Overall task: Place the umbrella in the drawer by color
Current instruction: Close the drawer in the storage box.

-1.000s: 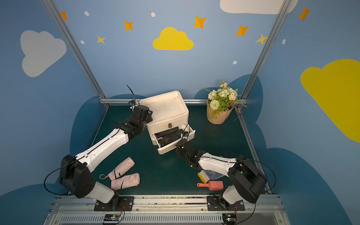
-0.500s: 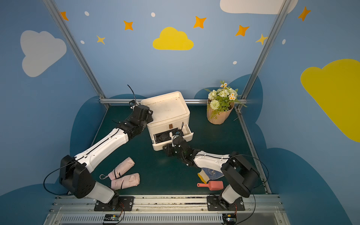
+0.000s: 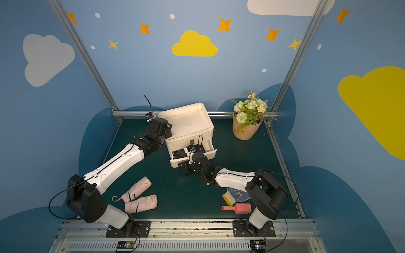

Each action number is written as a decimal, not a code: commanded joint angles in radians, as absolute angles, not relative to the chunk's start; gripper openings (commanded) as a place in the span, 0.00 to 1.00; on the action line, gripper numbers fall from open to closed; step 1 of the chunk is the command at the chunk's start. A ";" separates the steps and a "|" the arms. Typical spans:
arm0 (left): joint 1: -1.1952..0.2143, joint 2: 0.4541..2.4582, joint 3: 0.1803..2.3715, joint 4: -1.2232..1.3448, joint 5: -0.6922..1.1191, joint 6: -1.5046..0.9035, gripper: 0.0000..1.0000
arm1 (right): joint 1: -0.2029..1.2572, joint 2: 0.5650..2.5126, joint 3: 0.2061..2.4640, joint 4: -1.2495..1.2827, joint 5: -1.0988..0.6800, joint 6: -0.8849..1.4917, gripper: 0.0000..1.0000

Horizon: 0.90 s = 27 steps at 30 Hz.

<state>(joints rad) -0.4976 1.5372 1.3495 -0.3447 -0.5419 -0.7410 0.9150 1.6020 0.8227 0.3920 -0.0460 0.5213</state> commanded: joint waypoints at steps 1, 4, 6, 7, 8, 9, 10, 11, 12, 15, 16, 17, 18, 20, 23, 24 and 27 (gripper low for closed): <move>-0.535 1.543 1.352 -0.461 -0.171 -0.759 0.03 | 0.854 1.533 0.799 0.486 0.169 0.458 0.33; -0.523 1.549 1.361 -0.467 -0.139 -0.738 0.03 | 0.838 1.484 0.780 0.400 0.247 0.443 0.33; -0.513 1.551 1.358 -0.466 -0.113 -0.732 0.03 | 0.830 1.458 0.800 0.290 0.328 0.465 0.34; -0.512 1.551 1.355 -0.459 -0.096 -0.726 0.03 | 0.820 1.453 0.814 0.259 0.331 0.458 0.34; -0.510 1.552 1.353 -0.454 -0.076 -0.722 0.03 | 0.808 1.455 0.830 0.241 0.316 0.444 0.34; -0.508 1.556 1.351 -0.449 -0.057 -0.720 0.03 | 0.796 1.463 0.843 0.245 0.301 0.421 0.34; -0.508 1.558 1.353 -0.447 -0.045 -0.719 0.03 | 0.788 1.473 0.853 0.258 0.290 0.407 0.35; -0.507 1.562 1.353 -0.446 -0.030 -0.721 0.03 | 0.782 1.485 0.861 0.279 0.278 0.393 0.35; -0.506 1.566 1.354 -0.444 -0.014 -0.723 0.03 | 0.777 1.498 0.873 0.300 0.269 0.383 0.35; -0.505 1.575 1.359 -0.446 0.017 -0.724 0.03 | 0.765 1.539 0.912 0.351 0.248 0.355 0.35; -0.508 1.577 1.359 -0.446 0.026 -0.723 0.03 | 0.763 1.551 0.924 0.362 0.243 0.349 0.35; -0.507 1.578 1.359 -0.446 0.033 -0.723 0.03 | 0.759 1.567 0.939 0.376 0.233 0.344 0.35; -0.506 1.579 1.357 -0.443 0.041 -0.730 0.03 | 0.759 1.584 0.954 0.389 0.223 0.339 0.35; -0.506 1.579 1.355 -0.442 0.050 -0.744 0.03 | 0.759 1.618 0.980 0.418 0.207 0.341 0.35; -0.509 1.579 1.346 -0.427 0.062 -0.772 0.03 | 0.758 1.672 0.998 0.503 0.182 0.337 0.35; -0.508 1.579 1.341 -0.419 0.067 -0.778 0.03 | 0.759 1.689 0.994 0.545 0.172 0.330 0.35; -0.508 1.580 1.336 -0.416 0.068 -0.788 0.03 | 0.764 1.716 0.962 0.667 0.149 0.311 0.34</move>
<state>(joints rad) -0.4500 1.5730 1.3762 -0.2981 -0.3328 -0.7532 0.8051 1.6772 0.9165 0.3943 0.1364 0.3389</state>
